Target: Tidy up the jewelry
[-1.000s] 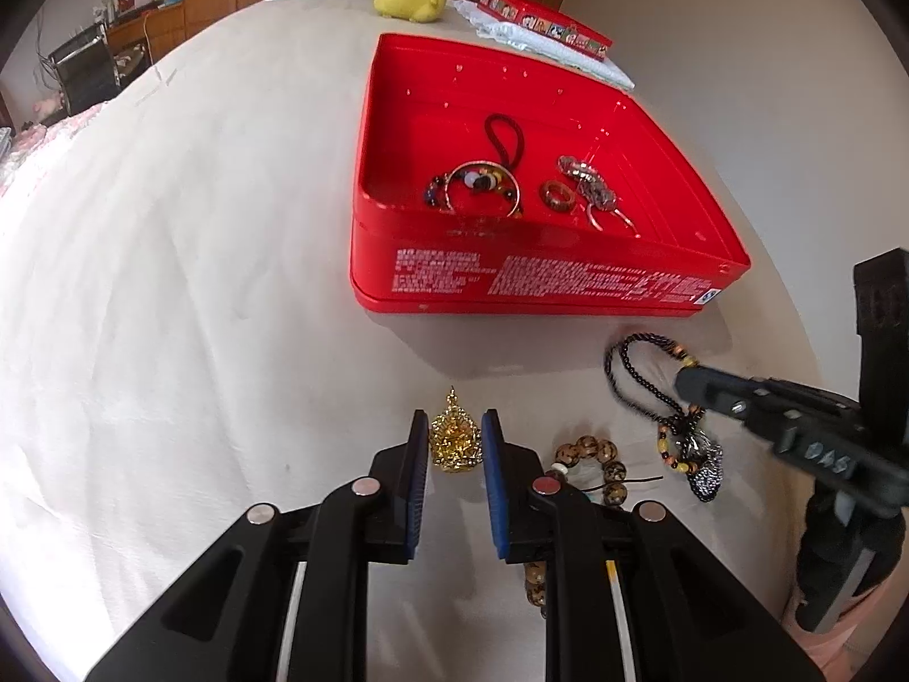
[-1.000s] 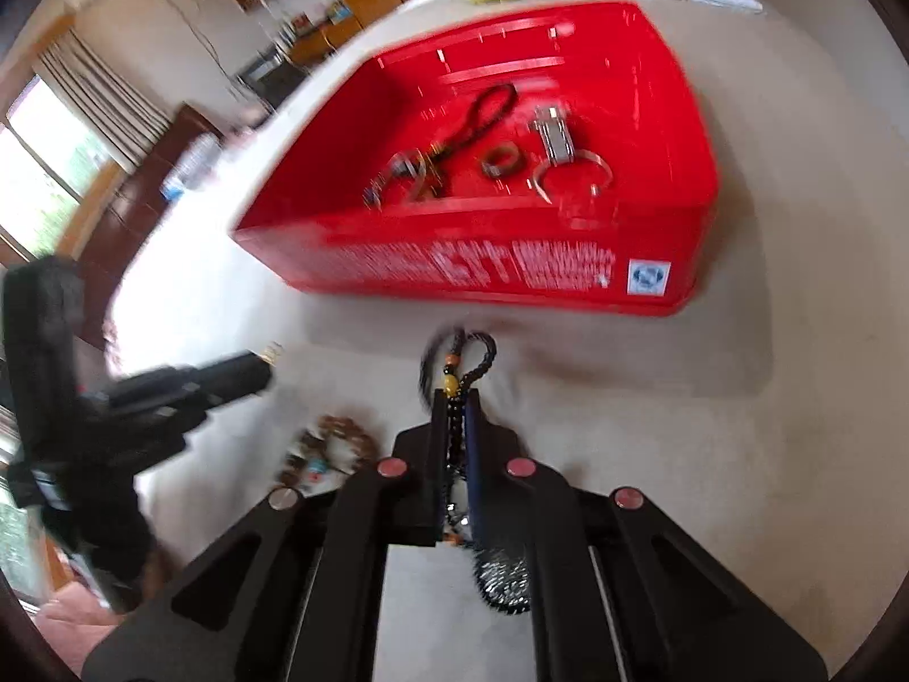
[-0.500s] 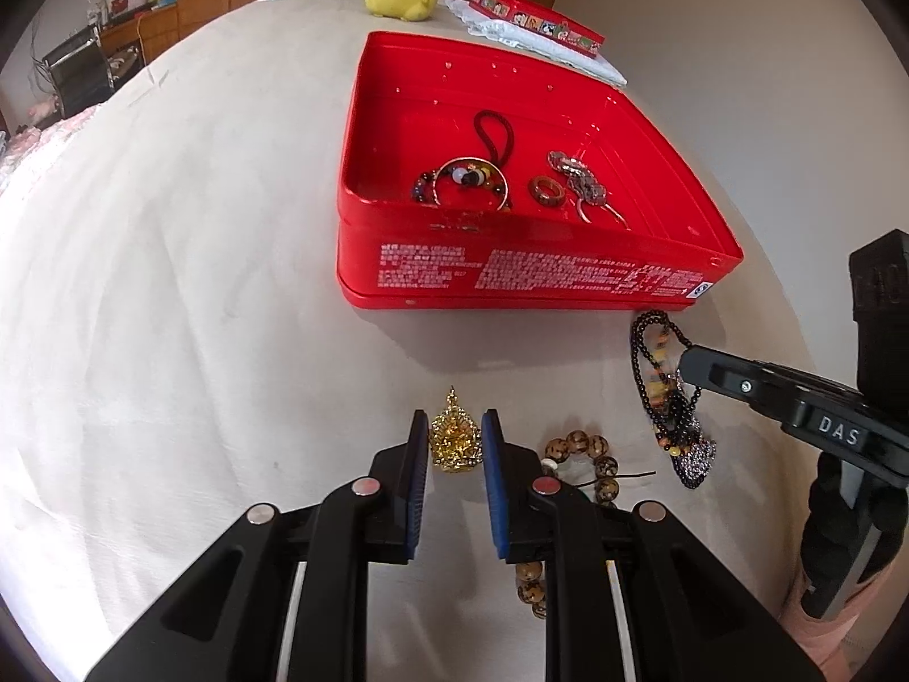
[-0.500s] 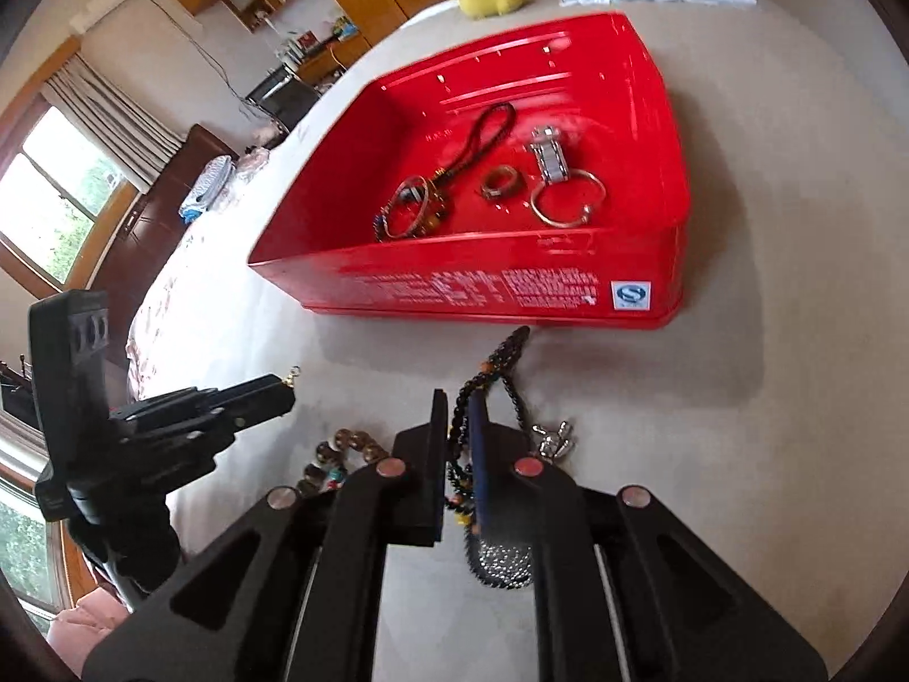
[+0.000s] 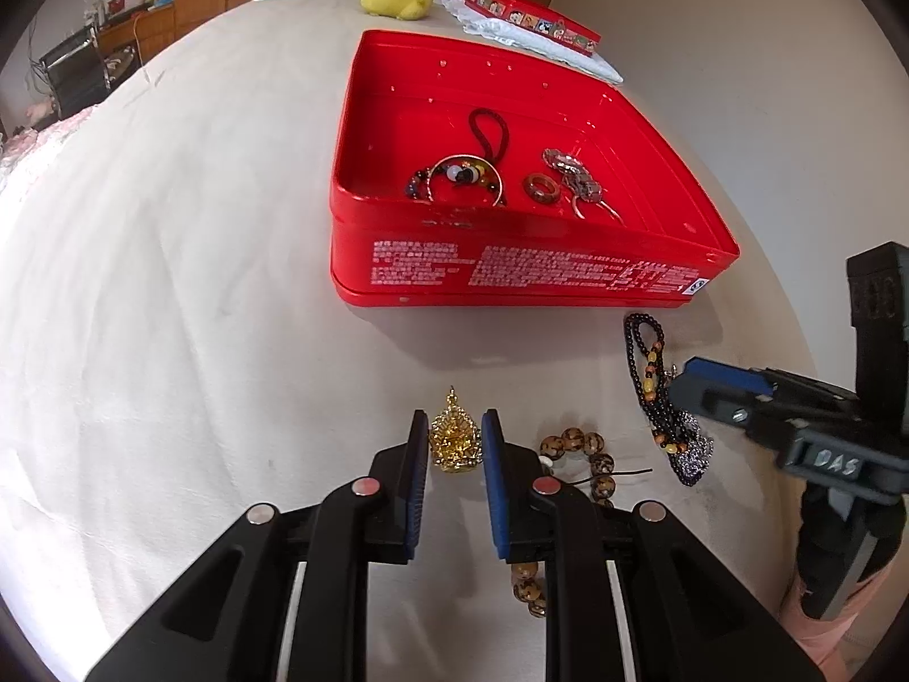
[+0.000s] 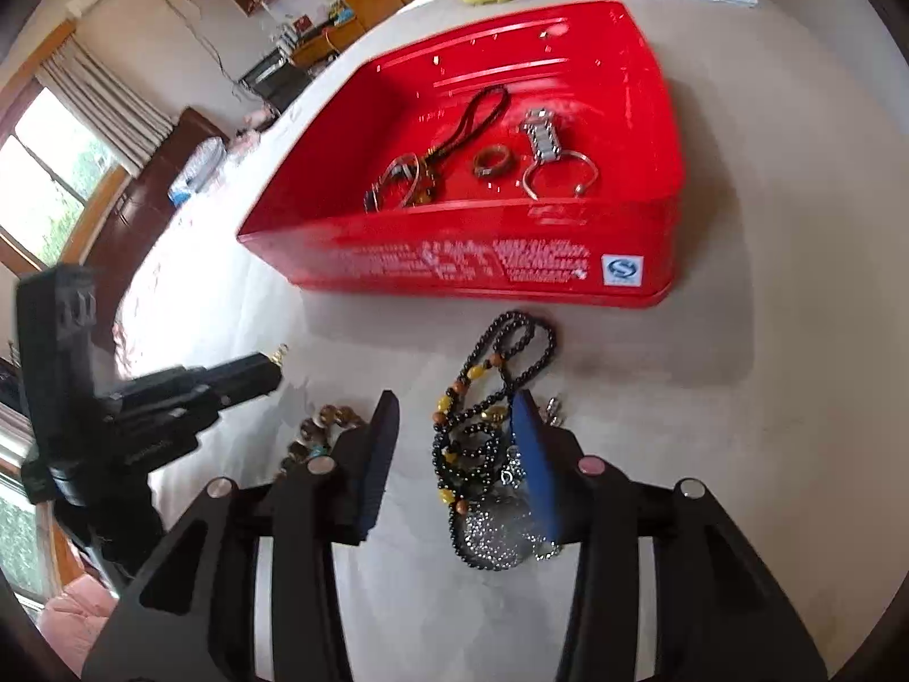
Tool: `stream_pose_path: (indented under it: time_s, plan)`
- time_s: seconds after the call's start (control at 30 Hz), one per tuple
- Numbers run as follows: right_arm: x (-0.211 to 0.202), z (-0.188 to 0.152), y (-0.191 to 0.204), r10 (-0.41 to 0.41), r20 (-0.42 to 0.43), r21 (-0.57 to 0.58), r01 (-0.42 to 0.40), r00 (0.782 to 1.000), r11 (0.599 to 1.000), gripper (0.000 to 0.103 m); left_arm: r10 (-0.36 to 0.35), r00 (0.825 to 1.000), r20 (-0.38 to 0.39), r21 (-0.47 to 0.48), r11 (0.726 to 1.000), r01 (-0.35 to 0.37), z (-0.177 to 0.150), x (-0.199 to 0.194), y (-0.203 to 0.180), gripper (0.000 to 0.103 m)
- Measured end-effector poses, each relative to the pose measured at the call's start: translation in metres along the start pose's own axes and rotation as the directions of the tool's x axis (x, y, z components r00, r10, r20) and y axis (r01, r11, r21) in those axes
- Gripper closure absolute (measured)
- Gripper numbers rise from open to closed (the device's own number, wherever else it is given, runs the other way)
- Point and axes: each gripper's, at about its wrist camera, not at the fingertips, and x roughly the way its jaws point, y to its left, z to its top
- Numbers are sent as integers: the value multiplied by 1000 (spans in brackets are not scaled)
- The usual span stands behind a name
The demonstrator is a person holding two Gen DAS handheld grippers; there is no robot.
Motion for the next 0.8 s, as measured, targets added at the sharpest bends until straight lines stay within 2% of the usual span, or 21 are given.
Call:
stream_pose_path:
  time_s: [0.17,0.23,0.27,0.33,0.4,0.5,0.6,0.7,0.8]
  plan:
    - [22,-1,10,-65,-36,-61,63,997,996,61,-2,1000,-1,2,1000,2,0,0,0,85]
    - [26,-2,16,-100,-26,-104,97,995,990,63,-3,1000,-2,1,1000,3,0,0,0,85]
    - [27,-2,19,-122,-22,-122,119,992,985,66,-2,1000,-2,1,1000,2,0,0,0,85]
    - [28,-4,21,-169,-3,-144,167,986,975,82,-3,1000,-6,-1,1000,3,0,0,1,84]
    - [27,-4,18,-174,5,-142,173,985,975,91,-4,1000,-9,-1,1000,4,1,1,3,84]
    - [18,-2,11,-100,9,-105,101,995,989,95,-7,1000,-9,-2,1000,7,1,1,3,84]
    - [-7,-1,13,-30,72,-98,37,997,995,95,-8,1000,-3,4,1000,8,1,0,2,84]
    - [-33,-3,16,76,125,-99,-64,989,993,95,-8,1000,-8,5,1000,8,1,1,3,84]
    - [-50,-4,12,141,158,-91,-128,977,988,95,-7,1000,-12,2,1000,7,1,2,3,84]
